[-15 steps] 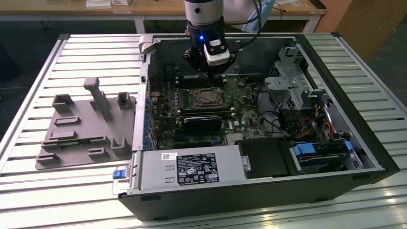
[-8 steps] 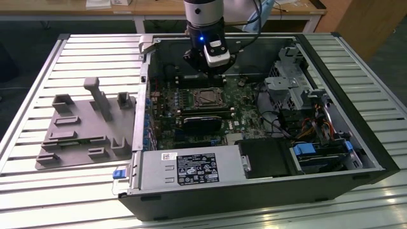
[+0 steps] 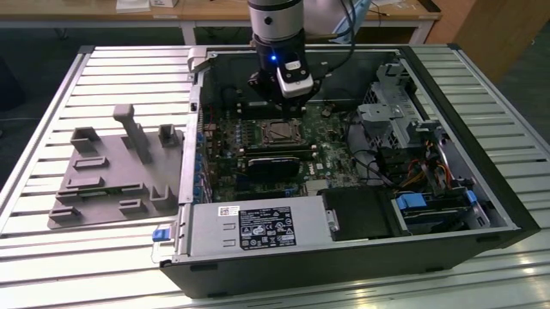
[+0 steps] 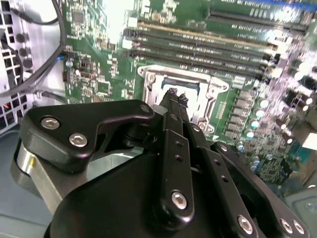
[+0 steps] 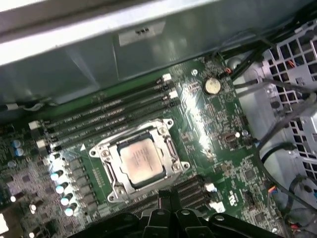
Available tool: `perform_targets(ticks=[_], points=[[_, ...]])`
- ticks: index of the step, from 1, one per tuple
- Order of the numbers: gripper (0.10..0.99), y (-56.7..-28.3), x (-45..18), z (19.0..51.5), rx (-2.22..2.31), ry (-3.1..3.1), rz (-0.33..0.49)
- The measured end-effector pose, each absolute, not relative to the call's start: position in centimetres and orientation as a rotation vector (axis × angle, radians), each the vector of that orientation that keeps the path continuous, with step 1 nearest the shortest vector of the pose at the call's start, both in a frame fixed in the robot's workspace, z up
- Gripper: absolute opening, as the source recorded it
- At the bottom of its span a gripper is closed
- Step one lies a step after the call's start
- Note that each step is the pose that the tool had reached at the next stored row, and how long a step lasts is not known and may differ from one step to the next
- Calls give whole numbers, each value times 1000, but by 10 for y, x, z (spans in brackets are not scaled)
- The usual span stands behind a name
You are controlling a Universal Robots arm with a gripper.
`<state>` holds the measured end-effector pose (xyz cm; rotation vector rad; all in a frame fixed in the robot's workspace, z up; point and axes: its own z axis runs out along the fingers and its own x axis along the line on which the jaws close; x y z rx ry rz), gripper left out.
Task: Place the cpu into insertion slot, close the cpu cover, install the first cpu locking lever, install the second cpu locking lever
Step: 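Install the second cpu locking lever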
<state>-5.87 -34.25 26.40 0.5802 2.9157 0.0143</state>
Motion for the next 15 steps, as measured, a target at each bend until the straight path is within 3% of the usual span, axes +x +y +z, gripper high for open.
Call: perform_targets(ticks=[15], points=[[102, -364, -59, 257, 581, 2917, 14]])
